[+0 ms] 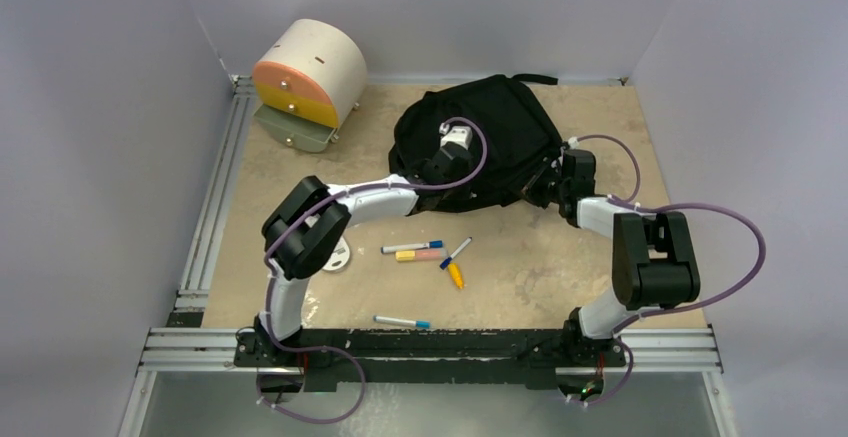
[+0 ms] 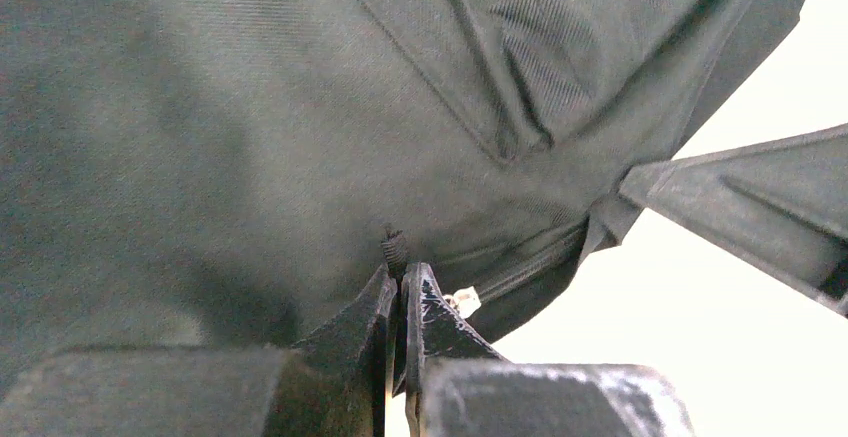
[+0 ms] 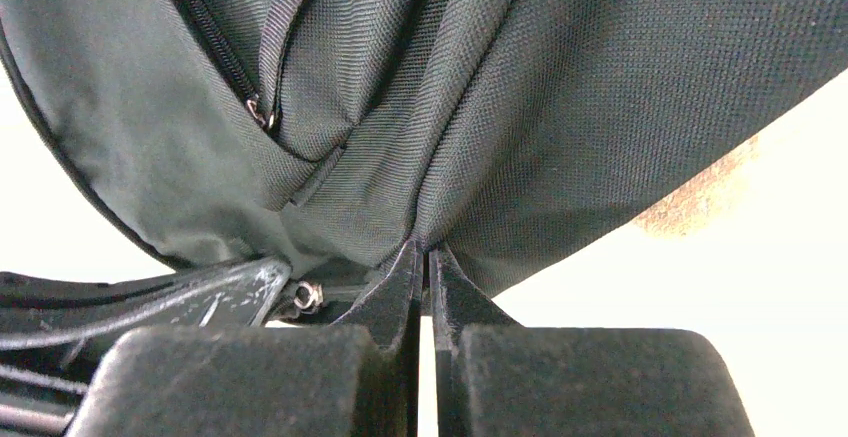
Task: Pack the student bag
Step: Zip the student bag at the center of the board.
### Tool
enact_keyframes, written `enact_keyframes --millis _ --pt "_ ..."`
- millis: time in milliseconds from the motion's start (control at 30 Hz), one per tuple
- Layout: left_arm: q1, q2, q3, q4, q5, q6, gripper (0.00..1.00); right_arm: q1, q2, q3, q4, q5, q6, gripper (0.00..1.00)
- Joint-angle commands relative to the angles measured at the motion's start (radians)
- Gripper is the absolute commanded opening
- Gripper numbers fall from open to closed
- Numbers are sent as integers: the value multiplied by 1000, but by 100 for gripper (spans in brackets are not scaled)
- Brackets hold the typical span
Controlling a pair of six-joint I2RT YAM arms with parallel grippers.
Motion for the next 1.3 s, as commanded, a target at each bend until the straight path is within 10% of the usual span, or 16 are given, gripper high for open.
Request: enact_keyframes --millis 0,800,1133,1267 --pt "9 -142 -78 18 -159 173 0 -14 -45 -10 -28 131 4 0" --pt "110 -457 -308 -79 -282 218 0 -115 -95 65 -136 286 -63 0" --pt "112 -422 -228 -21 -104 307 0 -91 -309 52 -81 88 -230 51" --pt "112 -409 -193 -32 -40 312 0 25 -377 51 -33 60 -317 55"
